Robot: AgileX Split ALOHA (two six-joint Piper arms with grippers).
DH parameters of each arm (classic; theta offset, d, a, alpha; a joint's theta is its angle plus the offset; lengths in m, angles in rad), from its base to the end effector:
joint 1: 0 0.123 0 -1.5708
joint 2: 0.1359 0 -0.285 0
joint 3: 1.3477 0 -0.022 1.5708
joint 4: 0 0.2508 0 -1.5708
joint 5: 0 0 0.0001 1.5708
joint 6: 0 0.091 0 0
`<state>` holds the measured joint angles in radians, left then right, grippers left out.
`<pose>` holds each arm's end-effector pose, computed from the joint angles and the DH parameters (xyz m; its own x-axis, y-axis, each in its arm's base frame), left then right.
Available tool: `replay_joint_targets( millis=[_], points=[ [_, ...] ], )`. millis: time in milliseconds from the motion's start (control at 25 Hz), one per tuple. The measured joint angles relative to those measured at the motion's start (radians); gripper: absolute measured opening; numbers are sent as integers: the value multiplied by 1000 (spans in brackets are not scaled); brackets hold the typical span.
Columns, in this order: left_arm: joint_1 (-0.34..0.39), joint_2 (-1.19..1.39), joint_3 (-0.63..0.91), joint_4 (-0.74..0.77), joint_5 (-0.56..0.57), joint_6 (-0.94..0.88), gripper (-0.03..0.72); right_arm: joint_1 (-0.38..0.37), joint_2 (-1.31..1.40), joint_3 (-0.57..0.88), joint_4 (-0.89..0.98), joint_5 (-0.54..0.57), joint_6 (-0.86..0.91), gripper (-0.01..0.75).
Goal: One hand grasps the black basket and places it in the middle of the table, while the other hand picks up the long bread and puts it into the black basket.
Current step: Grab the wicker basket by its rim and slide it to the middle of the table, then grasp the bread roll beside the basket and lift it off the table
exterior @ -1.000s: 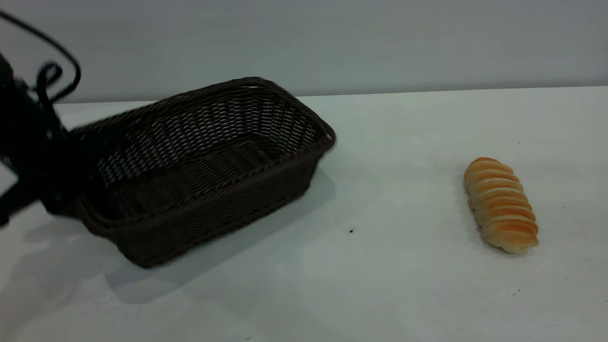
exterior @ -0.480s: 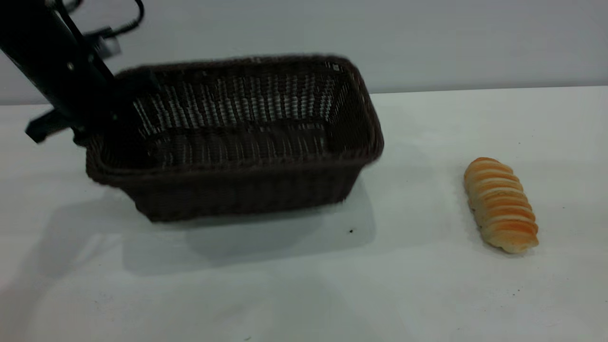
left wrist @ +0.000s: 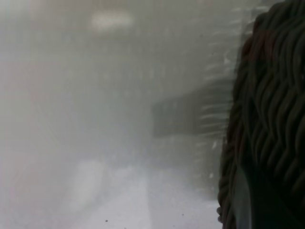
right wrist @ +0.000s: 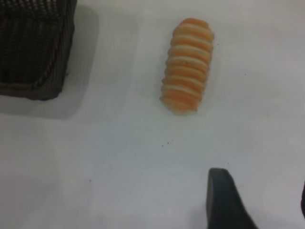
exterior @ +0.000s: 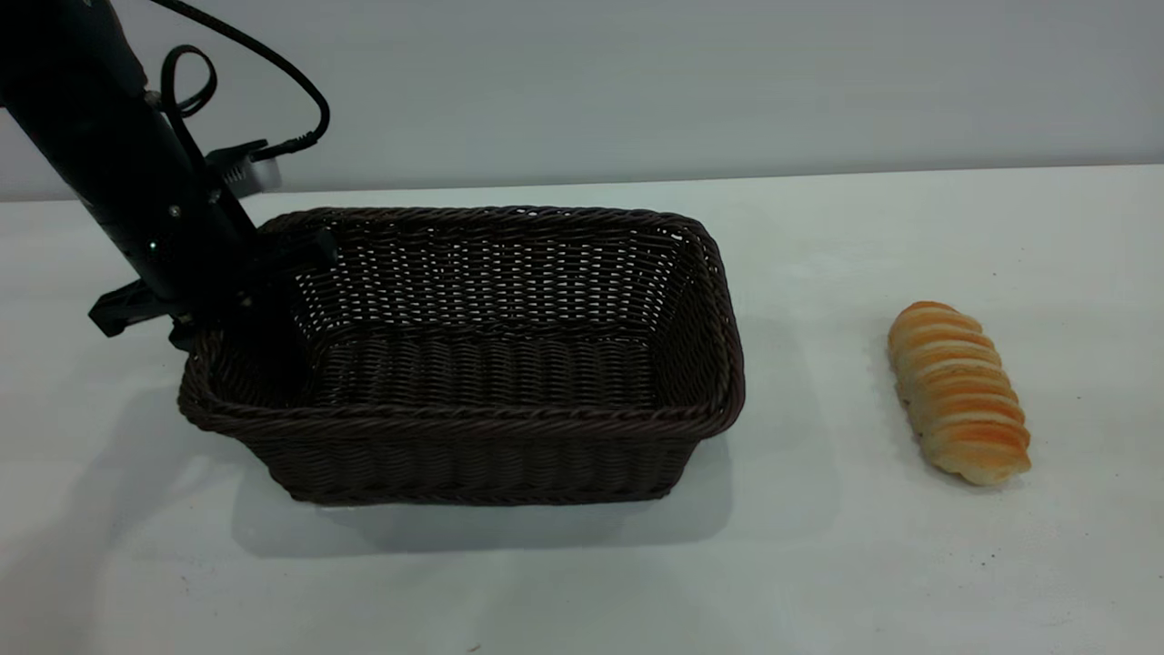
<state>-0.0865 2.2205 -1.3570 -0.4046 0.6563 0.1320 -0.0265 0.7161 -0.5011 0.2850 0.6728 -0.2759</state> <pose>0.4081 -0.0574 0.0775 -0.9863 -0.1033 -0.1283 -0.0661 0.9616 -0.2663 0.1279 0.0126 0.2642 -0.6976 -0.0314 -0.7158 -0.1338 0.9872 0.0872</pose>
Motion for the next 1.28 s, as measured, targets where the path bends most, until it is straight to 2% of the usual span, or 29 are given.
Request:
replay_joint_targets(
  millis=[120, 360, 480, 680, 960, 1120, 1280],
  points=[
    [0, 0, 0, 1, 0, 32, 157, 0, 0, 0, 0, 0, 0, 371],
    [0, -1, -7, -3, 3, 41, 362, 0, 0, 0, 0, 0, -1, 371],
    [0, -1, -18, -2, 24, 41, 421, 0, 0, 0, 0, 0, -1, 371],
    [0, -14, -84, 16, 132, 42, 436, 0, 0, 0, 0, 3, -3, 371],
    [0, -143, -255, 199, 340, 5, 437, 0, 0, 0, 50, 47, -48, 371],
    [0, -219, -352, 240, 454, -6, 437, 0, 36, 0, 247, 40, -161, 371],
    [0, -295, -394, 244, 500, -13, 437, 0, 187, 0, 497, -27, -386, 371]
  ],
)
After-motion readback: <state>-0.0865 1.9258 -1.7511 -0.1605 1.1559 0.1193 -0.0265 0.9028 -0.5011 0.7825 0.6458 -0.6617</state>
